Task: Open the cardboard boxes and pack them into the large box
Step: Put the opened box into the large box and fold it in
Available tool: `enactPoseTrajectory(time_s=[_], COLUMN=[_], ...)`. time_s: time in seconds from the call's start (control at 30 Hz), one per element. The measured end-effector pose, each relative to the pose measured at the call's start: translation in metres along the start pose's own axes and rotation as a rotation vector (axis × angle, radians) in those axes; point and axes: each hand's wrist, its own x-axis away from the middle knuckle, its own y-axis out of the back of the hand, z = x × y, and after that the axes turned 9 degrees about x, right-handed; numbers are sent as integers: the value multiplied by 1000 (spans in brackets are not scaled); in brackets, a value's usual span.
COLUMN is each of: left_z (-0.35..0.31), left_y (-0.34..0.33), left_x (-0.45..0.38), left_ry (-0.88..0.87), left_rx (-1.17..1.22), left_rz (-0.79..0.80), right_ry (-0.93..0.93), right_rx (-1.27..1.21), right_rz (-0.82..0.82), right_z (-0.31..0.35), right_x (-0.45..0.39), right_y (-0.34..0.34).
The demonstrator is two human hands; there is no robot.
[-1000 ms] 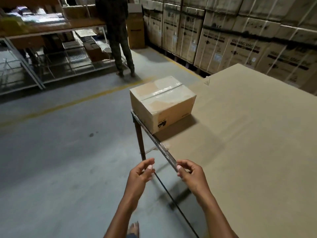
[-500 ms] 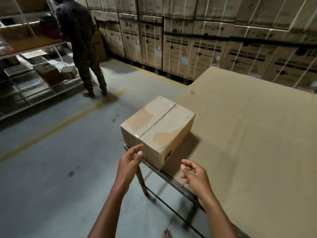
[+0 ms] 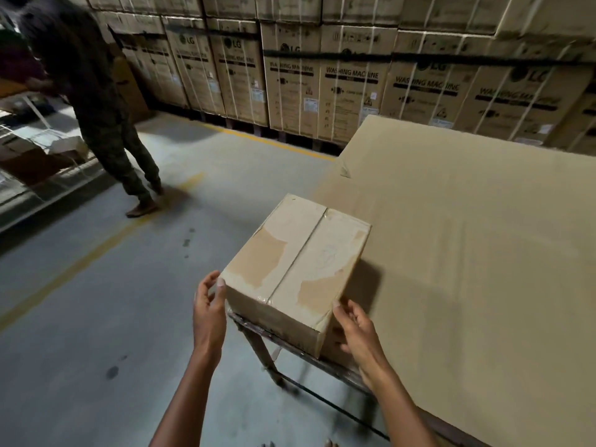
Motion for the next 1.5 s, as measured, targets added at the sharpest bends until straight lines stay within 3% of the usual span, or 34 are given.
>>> enactPoseTrajectory(time_s=[0.17, 0.37, 0.63, 0.77, 0.87, 1.0, 1.07, 1.2, 1.4, 1.5], left_z=[3, 7, -7, -20, -19, -3, 0, 1, 3, 5], left_y=[5, 11, 9, -3, -12, -27, -33, -49, -71, -77], left_x=[-27, -32, -27, -6, 8, 12, 21, 51, 91, 102], left_ry=[153, 127, -10, -152, -189, -24, 119, 101, 71, 122], left_rx=[46, 43, 26, 37, 110, 111, 171, 143, 75, 59], left_rz=[243, 401, 505, 564, 492, 332, 428, 633, 821, 870], right_ry=[11, 5, 15, -75, -119, -139, -149, -124, 20, 47], right_rx=[-4, -39, -147, -238, -274, -208, -105, 33, -286, -272], right_rz=[-69, -247, -413, -507, -587, -649, -681, -742, -653, -529], right_z=[3, 2, 7, -6, -14, -29, -38, -45, -17, -1], right_x=[5, 15, 27, 32, 39, 46, 49, 64, 93, 104], right_y=[-23, -50, -57, -35, -16, 8, 19, 39, 66, 69])
